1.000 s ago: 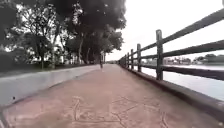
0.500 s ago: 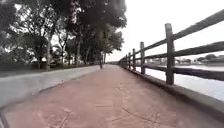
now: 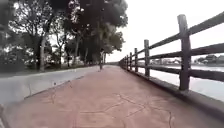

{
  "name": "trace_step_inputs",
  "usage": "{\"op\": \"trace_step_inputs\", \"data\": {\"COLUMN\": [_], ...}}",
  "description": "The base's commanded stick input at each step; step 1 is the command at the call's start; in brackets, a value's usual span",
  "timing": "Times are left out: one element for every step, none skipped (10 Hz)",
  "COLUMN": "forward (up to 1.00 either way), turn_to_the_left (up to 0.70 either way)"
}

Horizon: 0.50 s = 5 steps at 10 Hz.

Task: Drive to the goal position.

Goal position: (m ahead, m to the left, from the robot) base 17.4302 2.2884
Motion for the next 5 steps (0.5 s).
{"op": "trace_step_inputs", "data": {"forward": [1.0, 1.0, 1.0, 1.0, 1.0], "turn_to_the_left": [0.0, 0.0, 0.0, 0.0, 0.0]}}
